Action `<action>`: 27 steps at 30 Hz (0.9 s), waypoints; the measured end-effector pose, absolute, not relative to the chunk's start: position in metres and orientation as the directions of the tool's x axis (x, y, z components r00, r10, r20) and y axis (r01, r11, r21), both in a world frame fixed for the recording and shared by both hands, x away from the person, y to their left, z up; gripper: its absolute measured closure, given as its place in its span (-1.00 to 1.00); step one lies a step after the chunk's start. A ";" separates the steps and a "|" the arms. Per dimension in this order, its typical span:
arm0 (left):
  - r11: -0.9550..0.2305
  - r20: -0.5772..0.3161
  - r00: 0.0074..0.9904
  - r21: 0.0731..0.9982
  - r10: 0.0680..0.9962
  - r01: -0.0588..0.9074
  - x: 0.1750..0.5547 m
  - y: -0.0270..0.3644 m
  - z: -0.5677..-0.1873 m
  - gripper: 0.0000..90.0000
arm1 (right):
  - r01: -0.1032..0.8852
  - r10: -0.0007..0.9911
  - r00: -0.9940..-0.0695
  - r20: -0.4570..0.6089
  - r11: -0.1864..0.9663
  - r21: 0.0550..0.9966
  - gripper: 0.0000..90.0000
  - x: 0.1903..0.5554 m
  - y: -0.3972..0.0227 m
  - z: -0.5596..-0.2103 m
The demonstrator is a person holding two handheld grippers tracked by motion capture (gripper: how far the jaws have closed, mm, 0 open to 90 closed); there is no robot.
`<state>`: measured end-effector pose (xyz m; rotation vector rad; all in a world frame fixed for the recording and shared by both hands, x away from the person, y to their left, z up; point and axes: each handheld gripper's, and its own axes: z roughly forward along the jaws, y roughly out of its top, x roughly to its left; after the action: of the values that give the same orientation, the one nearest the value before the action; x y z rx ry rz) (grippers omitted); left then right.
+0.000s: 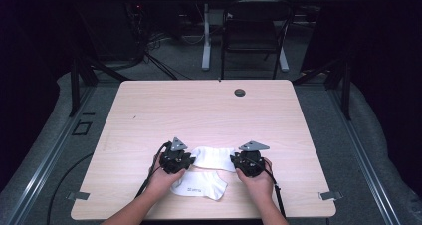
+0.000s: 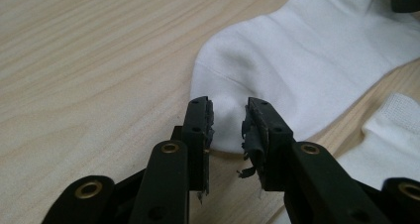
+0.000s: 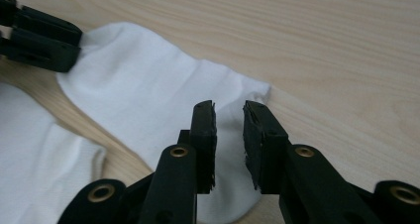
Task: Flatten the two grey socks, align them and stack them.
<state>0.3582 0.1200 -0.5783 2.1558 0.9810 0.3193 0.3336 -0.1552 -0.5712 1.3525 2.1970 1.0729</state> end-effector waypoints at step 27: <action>-0.406 -0.085 0.647 0.716 0.758 0.568 0.361 0.133 -0.574 0.41 | 0.625 0.883 -0.450 0.135 0.203 0.754 0.61 0.330 -0.166 -0.569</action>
<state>0.3611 0.1333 -0.5739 2.1256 1.0263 0.3277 0.3295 -0.1655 -0.5691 1.4165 2.1571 1.1066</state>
